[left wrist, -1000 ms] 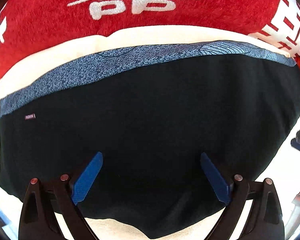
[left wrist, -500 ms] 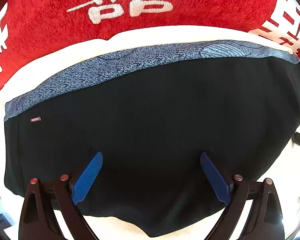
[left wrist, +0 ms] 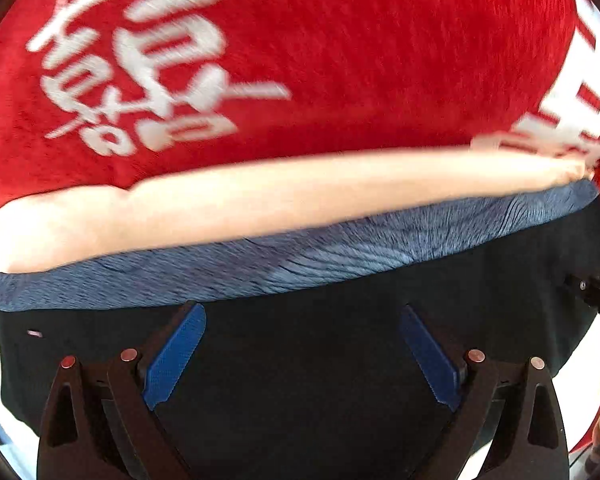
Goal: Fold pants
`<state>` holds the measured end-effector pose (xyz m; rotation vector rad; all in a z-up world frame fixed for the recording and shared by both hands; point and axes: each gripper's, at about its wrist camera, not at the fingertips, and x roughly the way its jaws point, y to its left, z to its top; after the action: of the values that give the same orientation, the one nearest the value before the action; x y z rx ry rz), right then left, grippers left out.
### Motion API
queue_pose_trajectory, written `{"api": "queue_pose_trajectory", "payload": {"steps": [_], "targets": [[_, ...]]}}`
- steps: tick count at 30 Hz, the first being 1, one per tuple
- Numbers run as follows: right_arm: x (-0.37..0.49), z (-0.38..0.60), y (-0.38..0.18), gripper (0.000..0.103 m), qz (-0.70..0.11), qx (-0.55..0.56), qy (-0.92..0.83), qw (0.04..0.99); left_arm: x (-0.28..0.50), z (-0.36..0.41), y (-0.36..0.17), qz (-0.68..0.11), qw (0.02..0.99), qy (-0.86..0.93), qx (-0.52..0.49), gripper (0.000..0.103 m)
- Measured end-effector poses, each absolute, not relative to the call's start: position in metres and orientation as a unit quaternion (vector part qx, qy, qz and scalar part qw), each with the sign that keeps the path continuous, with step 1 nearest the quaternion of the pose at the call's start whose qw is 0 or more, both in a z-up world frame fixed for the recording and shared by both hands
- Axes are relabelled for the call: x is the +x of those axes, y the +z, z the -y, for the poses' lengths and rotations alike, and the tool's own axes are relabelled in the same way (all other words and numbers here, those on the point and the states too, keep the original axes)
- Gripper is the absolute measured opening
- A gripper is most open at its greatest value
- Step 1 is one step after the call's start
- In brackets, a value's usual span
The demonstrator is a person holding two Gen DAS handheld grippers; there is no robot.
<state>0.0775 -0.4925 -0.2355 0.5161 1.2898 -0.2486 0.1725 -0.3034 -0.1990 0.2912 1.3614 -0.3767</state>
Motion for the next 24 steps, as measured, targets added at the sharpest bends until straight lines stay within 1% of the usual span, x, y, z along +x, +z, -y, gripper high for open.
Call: {"api": "queue_pose_trajectory", "payload": {"steps": [2, 4, 7, 8, 10, 11, 12, 15, 16, 17, 18, 19, 23, 24], "targets": [[0.061, 0.508, -0.232, 0.018, -0.583, 0.217, -0.142, 0.770, 0.164, 0.305, -0.210, -0.626, 0.745, -0.171, 0.153, 0.099], [0.035, 0.537, -0.226, 0.018, -0.579, 0.204, -0.195, 0.765, 0.157, 0.302, -0.211, -0.611, 0.758, -0.175, 0.149, 0.099], [-0.005, 0.581, -0.214, 0.020, -0.566, 0.220, -0.265, 0.749, 0.155, 0.299, -0.212, -0.611, 0.758, -0.168, 0.153, 0.102], [-0.017, 0.591, -0.207, 0.024, -0.553, 0.239, -0.279, 0.748, 0.156, 0.300, -0.213, -0.613, 0.758, -0.164, 0.153, 0.102], [-0.042, 0.607, -0.197, 0.030, -0.520, 0.300, -0.291, 0.745, 0.156, 0.302, -0.215, -0.612, 0.758, -0.159, 0.161, 0.102], [-0.051, 0.612, -0.196, 0.042, -0.512, 0.321, -0.301, 0.737, 0.156, 0.304, -0.216, -0.609, 0.759, -0.158, 0.168, 0.102], [-0.057, 0.616, -0.199, 0.047, -0.512, 0.331, -0.308, 0.730, 0.157, 0.306, -0.216, -0.608, 0.759, -0.157, 0.172, 0.102], [-0.061, 0.627, -0.210, 0.047, -0.508, 0.354, -0.315, 0.719, 0.153, 0.323, -0.211, -0.605, 0.760, -0.151, 0.184, 0.102], [-0.062, 0.631, -0.215, 0.046, -0.505, 0.368, -0.316, 0.714, 0.152, 0.326, -0.211, -0.605, 0.760, -0.149, 0.186, 0.102], [-0.060, 0.635, -0.219, 0.032, -0.502, 0.382, -0.314, 0.709, 0.152, 0.329, -0.211, -0.604, 0.760, -0.147, 0.189, 0.102], [-0.062, 0.639, -0.223, 0.011, -0.497, 0.400, -0.306, 0.707, 0.148, 0.332, -0.209, -0.604, 0.761, -0.144, 0.189, 0.102], [-0.065, 0.639, -0.225, 0.011, -0.495, 0.405, -0.299, 0.708, 0.148, 0.333, -0.209, -0.604, 0.762, -0.141, 0.187, 0.102], [-0.070, 0.626, -0.227, 0.011, -0.523, 0.353, -0.293, 0.719, 0.153, 0.331, -0.213, -0.625, 0.756, -0.131, 0.147, 0.102], [-0.071, 0.625, -0.226, 0.017, -0.525, 0.343, -0.293, 0.721, 0.155, 0.330, -0.213, -0.630, 0.753, -0.130, 0.139, 0.102]]}}
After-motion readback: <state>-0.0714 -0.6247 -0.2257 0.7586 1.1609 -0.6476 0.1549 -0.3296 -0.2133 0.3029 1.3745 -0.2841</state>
